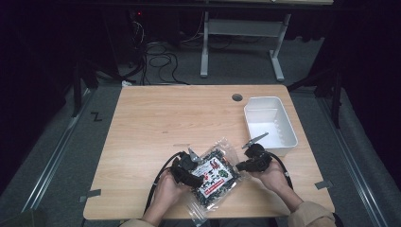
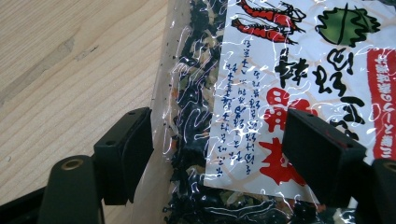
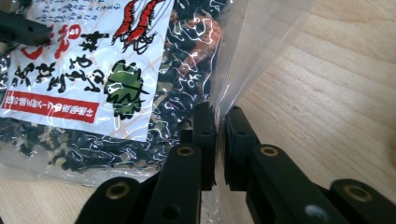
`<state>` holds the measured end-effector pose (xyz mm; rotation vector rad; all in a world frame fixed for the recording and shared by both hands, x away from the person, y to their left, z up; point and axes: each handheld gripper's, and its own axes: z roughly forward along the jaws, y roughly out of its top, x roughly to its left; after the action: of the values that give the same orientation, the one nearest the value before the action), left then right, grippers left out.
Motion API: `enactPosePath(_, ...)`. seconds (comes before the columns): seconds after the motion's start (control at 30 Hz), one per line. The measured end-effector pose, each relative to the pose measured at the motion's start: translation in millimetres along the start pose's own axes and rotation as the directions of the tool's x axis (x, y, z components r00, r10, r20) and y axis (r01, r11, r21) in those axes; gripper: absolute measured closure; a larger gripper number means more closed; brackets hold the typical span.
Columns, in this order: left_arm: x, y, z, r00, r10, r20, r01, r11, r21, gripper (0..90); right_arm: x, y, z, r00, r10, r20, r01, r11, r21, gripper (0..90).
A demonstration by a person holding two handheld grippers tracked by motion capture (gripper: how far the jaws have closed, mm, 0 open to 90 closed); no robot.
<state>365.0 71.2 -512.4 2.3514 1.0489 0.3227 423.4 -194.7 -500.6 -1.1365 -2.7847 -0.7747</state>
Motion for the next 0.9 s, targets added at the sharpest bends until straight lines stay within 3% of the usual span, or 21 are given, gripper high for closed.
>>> enactPosePath(0.1, 1.4, -0.8, 0.0, 0.9999, -0.013, 0.009, 0.013, 0.9999, -0.003, 25.3, -1.7, -0.7, -1.3, 0.9997, 0.015, -0.018, -0.015, 1.0, -0.01, 88.3)
enactPosePath(0.3, 3.5, -2.4, -2.3, 0.9994, -0.03, 0.018, 0.03, 0.9993, -0.02, 27.3, 1.2, 2.7, -12.3, 0.9999, -0.001, -0.017, 0.001, 0.999, -0.039, 88.7)
enactPosePath(0.43, 5.7, -3.6, -4.4, 0.9991, -0.04, 0.012, 0.04, 0.9989, -0.025, 27.8, 1.3, 6.3, -19.9, 0.9999, -0.016, -0.001, 0.016, 0.999, -0.043, 88.9)
enactPosePath(0.7, 19.3, -8.4, -8.2, 0.9925, -0.121, 0.018, 0.121, 0.9921, -0.033, 27.2, 0.1, 14.0, -45.4, 0.998, -0.038, 0.049, 0.041, 0.998, -0.057, 89.0)
enactPosePath(0.9, 21.3, -10.0, -8.7, 0.992, -0.126, 0.013, 0.126, 0.9915, -0.031, 27.3, -1.8, 20.5, -63.0, 0.9955, -0.052, 0.08, 0.058, 0.995, -0.076, 89.1)
